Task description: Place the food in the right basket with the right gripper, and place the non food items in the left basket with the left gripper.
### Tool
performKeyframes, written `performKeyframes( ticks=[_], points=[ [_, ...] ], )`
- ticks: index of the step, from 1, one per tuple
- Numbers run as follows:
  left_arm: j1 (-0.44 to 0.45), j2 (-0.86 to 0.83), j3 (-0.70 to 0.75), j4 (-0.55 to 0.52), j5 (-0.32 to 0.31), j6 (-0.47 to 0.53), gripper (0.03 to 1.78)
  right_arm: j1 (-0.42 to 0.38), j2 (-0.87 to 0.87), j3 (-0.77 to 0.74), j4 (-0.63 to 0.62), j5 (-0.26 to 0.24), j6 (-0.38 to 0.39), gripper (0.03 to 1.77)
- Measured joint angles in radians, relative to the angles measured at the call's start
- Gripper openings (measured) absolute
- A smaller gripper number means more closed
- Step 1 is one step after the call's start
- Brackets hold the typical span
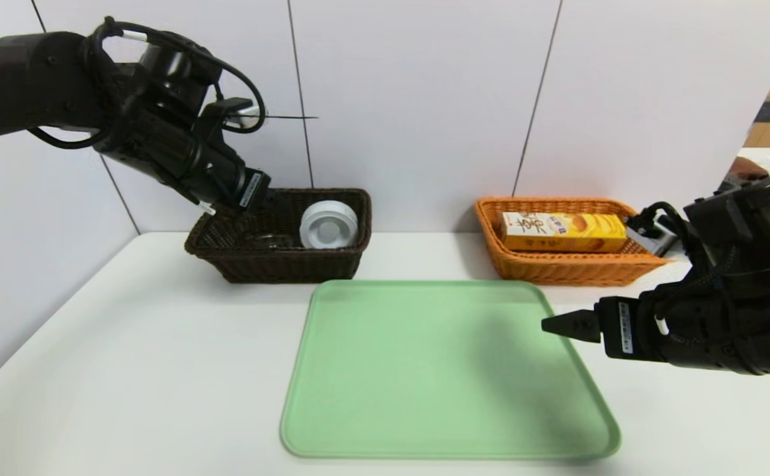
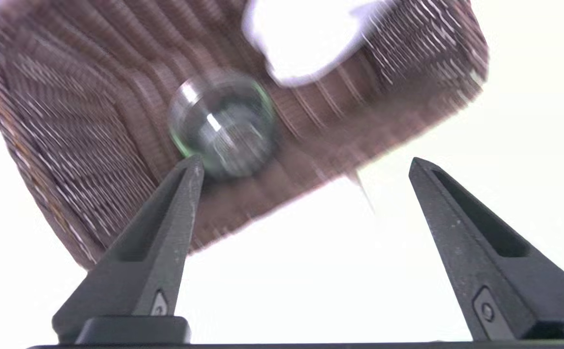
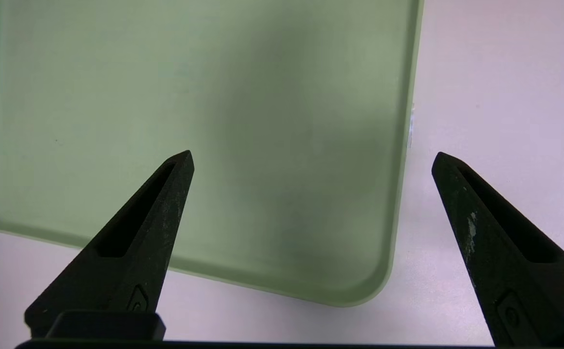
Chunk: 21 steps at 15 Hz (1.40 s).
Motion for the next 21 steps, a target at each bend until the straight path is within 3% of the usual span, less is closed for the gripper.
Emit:
performKeyframes(
  ticks=[6, 12, 17, 21],
  points=[
    [-0.036, -0.156, 0.114, 0.085, 0.000, -0.004, 1.62, 0.001, -0.082, -0.049, 0.013, -0.011, -0.058, 1.70],
    [-0.038, -0.447, 0.396, 0.071, 0.007, -0.006, 1.67, -0.001, -0.231, -0.045, 0.015, -0.013, -0.148, 1.70],
    [-0.038, -0.722, 0.743, -0.070, 0.024, 0.000, 1.68, -0.001, -0.391, 0.018, 0.017, -0.013, -0.233, 1.70],
    [-0.037, -0.905, 0.996, -0.243, 0.105, 0.011, 1.69, -0.001, -0.539, 0.089, 0.051, -0.011, -0.303, 1.70]
  ],
)
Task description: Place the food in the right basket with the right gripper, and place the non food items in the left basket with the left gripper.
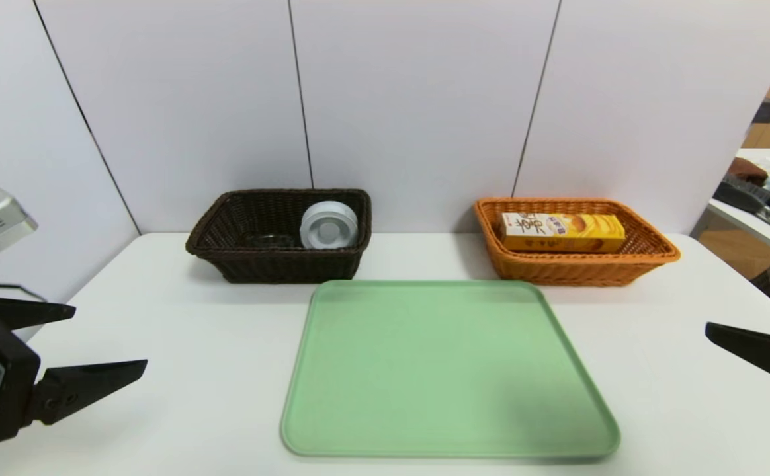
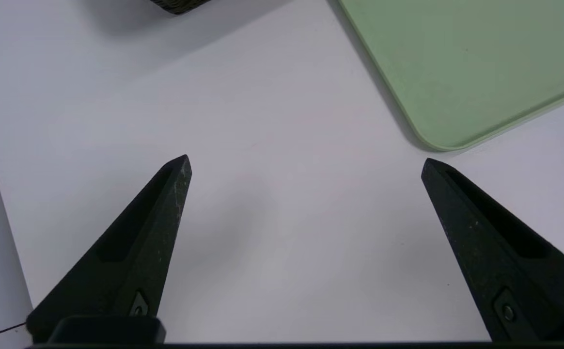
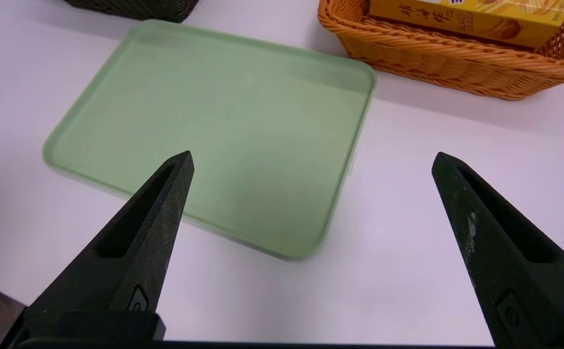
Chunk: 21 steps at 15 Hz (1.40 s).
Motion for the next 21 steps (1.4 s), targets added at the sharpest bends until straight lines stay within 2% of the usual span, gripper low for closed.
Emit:
performKeyframes(
  ticks=[4, 8, 11, 15, 17, 19, 21],
  points=[
    [0.043, -0.160, 0.214, -0.159, 0.016, 0.004, 1.69, -0.020, -0.134, 0.056, 0.070, 0.001, -0.040, 1.70],
    [0.139, -0.298, 0.359, -0.237, -0.008, 0.040, 1.69, -0.110, -0.234, 0.119, 0.068, 0.009, -0.049, 1.70],
    [0.238, -0.394, 0.454, -0.295, -0.063, 0.105, 1.69, -0.196, -0.304, 0.164, 0.064, 0.013, -0.069, 1.70],
    [0.324, -0.483, 0.530, -0.303, -0.095, 0.108, 1.69, -0.296, -0.394, 0.224, 0.067, 0.015, -0.093, 1.70],
    [0.364, -0.526, 0.559, -0.303, -0.137, 0.104, 1.69, -0.328, -0.431, 0.252, 0.071, 0.016, -0.103, 1.70],
    [0.403, -0.570, 0.589, -0.303, -0.206, 0.105, 1.69, -0.353, -0.455, 0.271, 0.067, 0.017, -0.138, 1.70],
    [0.423, -0.613, 0.629, -0.303, -0.231, 0.104, 1.69, -0.361, -0.474, 0.295, 0.062, 0.015, -0.151, 1.70]
  ],
)
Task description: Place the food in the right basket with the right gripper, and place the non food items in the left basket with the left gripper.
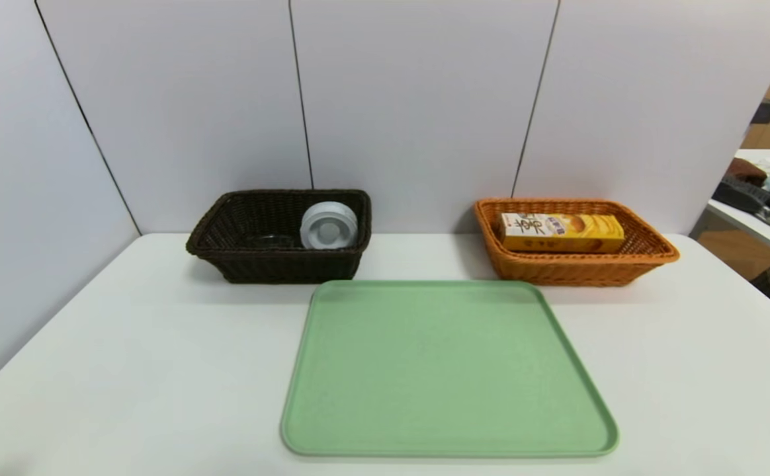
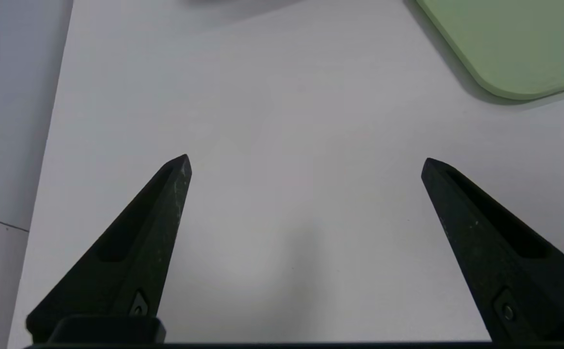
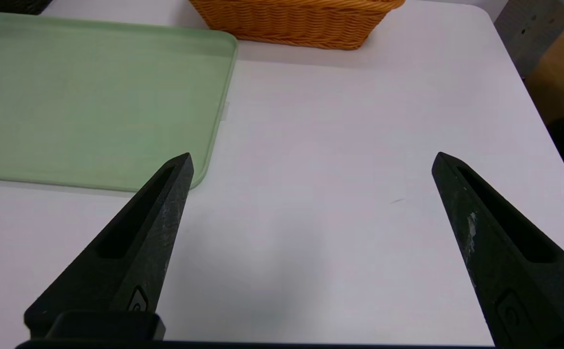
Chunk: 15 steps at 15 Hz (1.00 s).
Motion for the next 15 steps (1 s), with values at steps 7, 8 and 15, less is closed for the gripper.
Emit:
performKeyframes(
  ticks=[7, 8, 15],
  points=[
    [0.006, -0.118, 0.125, 0.006, -0.001, 0.001, 1.69, -0.009, -0.084, 0.114, 0.000, 0.000, -0.002, 1.70],
    [0.006, -0.131, 0.141, 0.005, -0.001, 0.002, 1.69, -0.010, -0.094, 0.123, 0.000, 0.000, -0.003, 1.70],
    [0.006, -0.161, 0.186, -0.046, 0.014, -0.039, 1.69, -0.014, -0.146, 0.172, -0.043, 0.002, -0.023, 1.70]
  ],
)
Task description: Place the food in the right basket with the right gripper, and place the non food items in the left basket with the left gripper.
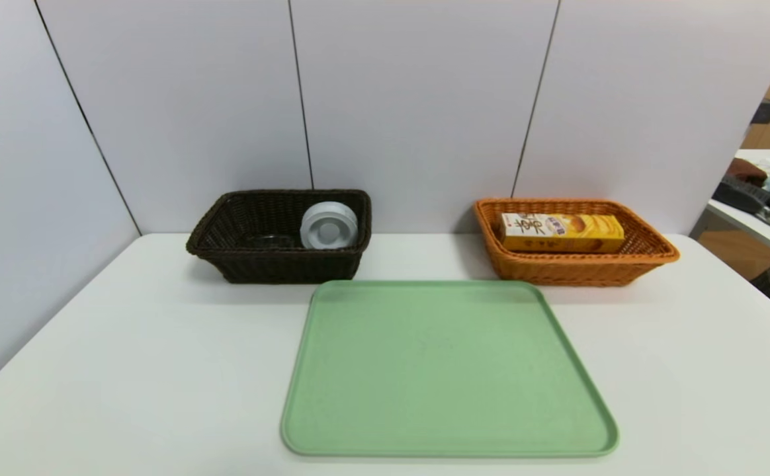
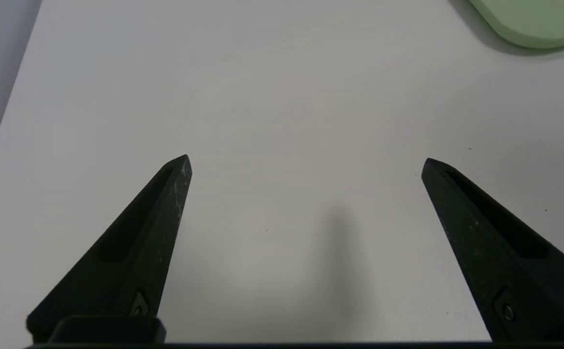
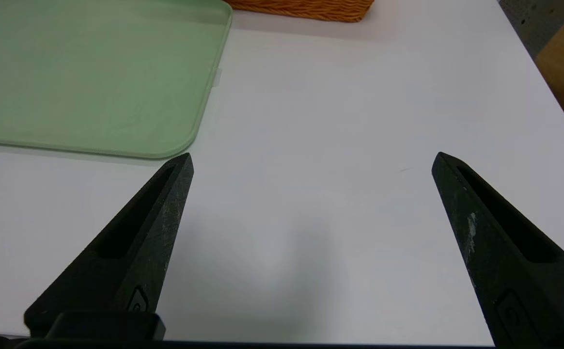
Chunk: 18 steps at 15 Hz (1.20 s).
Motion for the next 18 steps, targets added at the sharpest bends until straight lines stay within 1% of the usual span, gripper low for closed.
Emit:
performKeyframes(
  ticks=[2, 4, 8, 9, 12, 13, 16, 18],
  points=[
    [0.000, -0.001, 0.000, -0.061, 0.038, -0.032, 1.69, 0.000, -0.003, -0.010, -0.021, 0.000, 0.000, 1.70],
    [0.000, -0.001, -0.007, -0.104, 0.046, -0.035, 1.69, 0.000, -0.005, -0.040, -0.022, 0.001, -0.003, 1.70],
    [-0.005, 0.000, -0.047, -0.071, 0.035, -0.032, 1.69, -0.005, -0.006, -0.078, -0.009, 0.004, -0.004, 1.70],
    [-0.007, 0.001, -0.054, -0.071, 0.035, -0.032, 1.69, -0.023, -0.008, -0.079, -0.005, 0.013, -0.004, 1.70],
    [-0.013, 0.005, -0.085, -0.068, 0.034, -0.022, 1.69, -0.080, -0.036, -0.081, 0.041, 0.076, -0.003, 1.70],
    [-0.018, 0.005, -0.088, -0.068, 0.034, -0.013, 1.69, -0.088, -0.045, -0.080, 0.059, 0.084, 0.000, 1.70],
    [-0.034, 0.001, -0.085, -0.068, 0.035, -0.009, 1.69, -0.088, -0.081, -0.076, 0.062, 0.099, -0.004, 1.70],
    [-0.036, -0.001, -0.081, -0.070, 0.036, -0.008, 1.69, -0.083, -0.106, -0.072, 0.062, 0.136, -0.005, 1.70]
  ],
)
